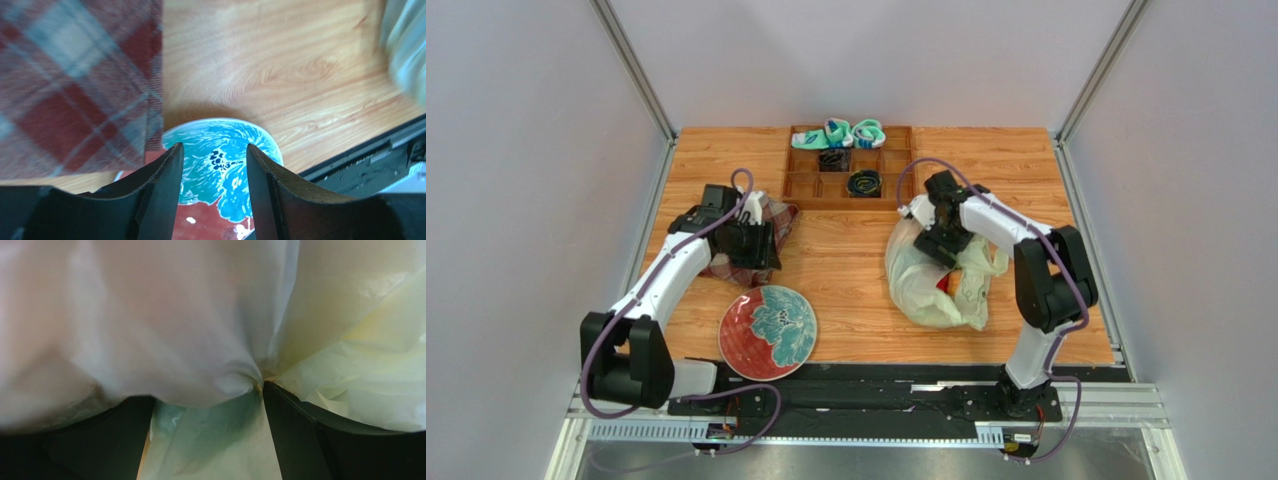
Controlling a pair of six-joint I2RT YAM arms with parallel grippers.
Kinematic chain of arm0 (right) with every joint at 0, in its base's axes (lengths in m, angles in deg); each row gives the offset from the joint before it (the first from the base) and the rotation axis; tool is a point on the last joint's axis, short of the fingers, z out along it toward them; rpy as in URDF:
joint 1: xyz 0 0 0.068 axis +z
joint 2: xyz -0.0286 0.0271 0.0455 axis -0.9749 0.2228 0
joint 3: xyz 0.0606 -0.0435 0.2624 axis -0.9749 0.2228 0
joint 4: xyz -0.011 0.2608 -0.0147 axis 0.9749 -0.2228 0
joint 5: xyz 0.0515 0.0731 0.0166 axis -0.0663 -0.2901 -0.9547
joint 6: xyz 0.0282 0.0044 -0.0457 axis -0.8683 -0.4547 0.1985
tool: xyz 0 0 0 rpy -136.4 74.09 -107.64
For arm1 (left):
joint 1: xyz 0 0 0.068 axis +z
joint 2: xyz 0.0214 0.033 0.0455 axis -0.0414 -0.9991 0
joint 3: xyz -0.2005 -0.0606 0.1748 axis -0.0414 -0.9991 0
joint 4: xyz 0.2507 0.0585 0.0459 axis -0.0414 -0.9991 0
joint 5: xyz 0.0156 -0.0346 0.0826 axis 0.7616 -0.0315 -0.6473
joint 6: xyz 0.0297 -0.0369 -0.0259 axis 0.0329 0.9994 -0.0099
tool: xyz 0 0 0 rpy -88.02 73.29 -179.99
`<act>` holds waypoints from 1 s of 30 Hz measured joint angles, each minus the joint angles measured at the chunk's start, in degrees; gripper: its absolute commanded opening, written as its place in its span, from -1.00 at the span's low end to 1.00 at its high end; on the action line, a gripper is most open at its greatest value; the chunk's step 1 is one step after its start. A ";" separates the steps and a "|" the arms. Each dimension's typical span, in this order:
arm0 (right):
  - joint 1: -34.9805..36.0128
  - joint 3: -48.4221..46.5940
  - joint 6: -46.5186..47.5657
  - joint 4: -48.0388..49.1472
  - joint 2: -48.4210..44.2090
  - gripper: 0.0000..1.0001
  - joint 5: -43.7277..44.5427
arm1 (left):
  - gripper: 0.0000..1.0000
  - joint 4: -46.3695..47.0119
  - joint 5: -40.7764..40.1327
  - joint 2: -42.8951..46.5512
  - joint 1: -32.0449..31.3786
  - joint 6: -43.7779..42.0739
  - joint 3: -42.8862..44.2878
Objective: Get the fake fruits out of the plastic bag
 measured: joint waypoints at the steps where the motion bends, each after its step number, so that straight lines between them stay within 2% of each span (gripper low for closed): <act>1: -2.73 -1.66 -0.04 0.44 1.86 0.68 0.26 | 0.10 -0.04 0.04 -1.31 -0.76 0.00 0.00; 5: -12.15 -6.84 0.26 3.74 5.81 0.66 3.93 | 0.04 0.42 -0.33 -7.43 -5.31 0.09 -0.85; 9: -16.92 -12.52 -1.05 -1.44 5.68 0.76 3.98 | -0.05 1.36 -0.87 -8.61 -11.32 0.28 -3.17; 13: -14.86 -21.18 -4.85 -7.98 1.14 0.89 -1.38 | -0.14 3.04 -1.16 -11.26 -17.64 0.74 -3.30; 16: -11.80 -25.03 -6.84 -9.68 -5.70 0.93 -5.81 | 0.09 2.32 -1.44 -15.41 -20.04 1.25 -2.97; 18: -9.77 -25.68 -7.91 -10.23 -11.34 0.94 -9.03 | 0.09 1.11 -1.14 -18.10 -21.14 2.14 -1.77; 24: -8.63 -22.03 -10.05 -12.63 -21.14 0.94 -17.84 | 0.00 0.68 -0.07 -24.70 -23.71 3.56 4.57; 30: -8.70 -15.28 -13.09 -14.84 -19.74 0.90 -26.03 | -0.02 2.49 -0.17 -23.69 -24.11 3.93 5.73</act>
